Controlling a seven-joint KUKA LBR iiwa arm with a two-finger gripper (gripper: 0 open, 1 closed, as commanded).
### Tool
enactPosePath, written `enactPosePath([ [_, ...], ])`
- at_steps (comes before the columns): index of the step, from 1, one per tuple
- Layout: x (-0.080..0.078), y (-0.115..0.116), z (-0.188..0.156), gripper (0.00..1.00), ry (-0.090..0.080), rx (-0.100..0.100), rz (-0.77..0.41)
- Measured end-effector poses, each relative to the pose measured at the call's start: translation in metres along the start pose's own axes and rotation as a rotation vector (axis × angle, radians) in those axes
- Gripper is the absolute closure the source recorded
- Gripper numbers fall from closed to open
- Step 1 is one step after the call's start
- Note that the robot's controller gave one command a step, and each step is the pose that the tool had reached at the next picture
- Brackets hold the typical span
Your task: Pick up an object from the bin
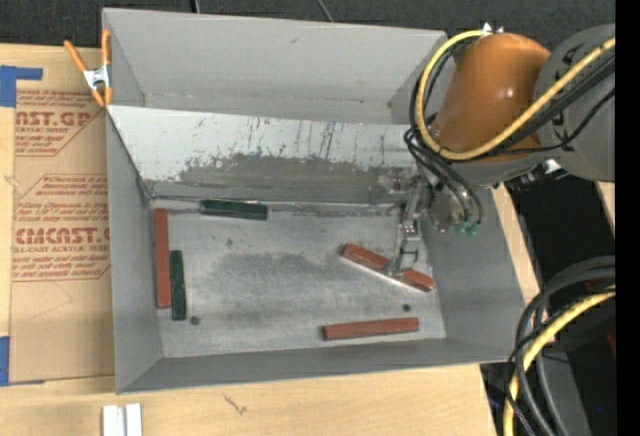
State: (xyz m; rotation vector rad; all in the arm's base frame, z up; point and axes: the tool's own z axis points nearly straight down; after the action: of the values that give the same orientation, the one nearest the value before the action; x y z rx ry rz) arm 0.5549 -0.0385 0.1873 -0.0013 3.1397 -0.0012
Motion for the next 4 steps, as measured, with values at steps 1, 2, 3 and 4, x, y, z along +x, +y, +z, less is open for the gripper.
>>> enactPosePath([
  [1,0.004,-0.013,0.051,0.00,-0.003,-0.002,0.106],
  [2,0.012,-0.025,0.071,0.00,0.003,-0.001,0.055],
  [3,0.009,-0.025,0.061,0.00,0.001,-0.001,0.248],
  [4,0.002,-0.035,0.106,0.00,-0.002,-0.002,0.323],
])
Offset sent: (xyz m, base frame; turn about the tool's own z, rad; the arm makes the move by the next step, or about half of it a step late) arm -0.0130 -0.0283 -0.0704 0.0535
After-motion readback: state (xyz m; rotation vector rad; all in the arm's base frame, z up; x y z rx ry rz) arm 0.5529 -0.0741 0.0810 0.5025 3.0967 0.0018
